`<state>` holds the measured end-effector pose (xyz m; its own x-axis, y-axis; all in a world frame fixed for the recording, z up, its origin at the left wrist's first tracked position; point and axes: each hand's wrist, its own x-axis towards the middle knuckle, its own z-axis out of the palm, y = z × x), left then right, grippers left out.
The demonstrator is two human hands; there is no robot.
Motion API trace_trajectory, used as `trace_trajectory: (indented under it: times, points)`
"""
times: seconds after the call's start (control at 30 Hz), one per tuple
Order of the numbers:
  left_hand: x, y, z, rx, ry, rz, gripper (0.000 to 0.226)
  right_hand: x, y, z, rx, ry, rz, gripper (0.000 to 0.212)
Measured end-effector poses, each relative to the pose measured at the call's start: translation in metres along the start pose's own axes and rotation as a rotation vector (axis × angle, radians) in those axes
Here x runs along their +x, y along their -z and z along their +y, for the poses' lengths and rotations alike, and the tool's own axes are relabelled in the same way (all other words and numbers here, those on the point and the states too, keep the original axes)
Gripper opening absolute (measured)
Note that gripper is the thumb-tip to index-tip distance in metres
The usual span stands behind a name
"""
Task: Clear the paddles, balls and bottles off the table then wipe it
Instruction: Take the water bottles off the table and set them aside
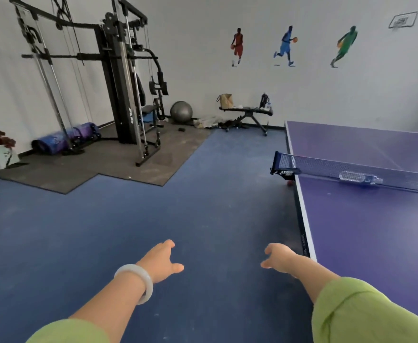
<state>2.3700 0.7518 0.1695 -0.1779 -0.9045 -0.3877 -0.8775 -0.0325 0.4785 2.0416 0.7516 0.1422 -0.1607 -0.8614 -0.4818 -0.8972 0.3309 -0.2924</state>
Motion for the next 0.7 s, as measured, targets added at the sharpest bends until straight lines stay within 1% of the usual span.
trace_trajectory:
  times: [0.13,0.33,0.43,0.53,0.63,0.7]
  points:
    - [0.088,0.029,0.028,0.041,-0.118,-0.059,0.067,0.049,0.029,-0.003,0.074,-0.106,0.029,0.055]
    - [0.231,0.064,0.056,0.093,-0.256,-0.155,0.067,0.148,0.062,-0.025,0.231,-0.226,0.097,0.05]
    - [0.306,0.094,0.066,0.115,-0.318,-0.172,0.066,0.203,0.084,-0.043,0.305,-0.276,0.153,0.046]
    - [0.384,0.137,0.081,0.128,-0.357,-0.193,0.064,0.25,0.118,-0.06,0.295,-0.325,0.202,0.044]
    - [0.457,0.169,0.106,0.145,-0.412,-0.191,0.063,0.292,0.142,-0.062,0.354,-0.386,0.271,0.042]
    - [0.498,0.177,0.125,0.16,-0.433,-0.218,0.062,0.315,0.153,-0.058,0.405,-0.444,0.284,0.041]
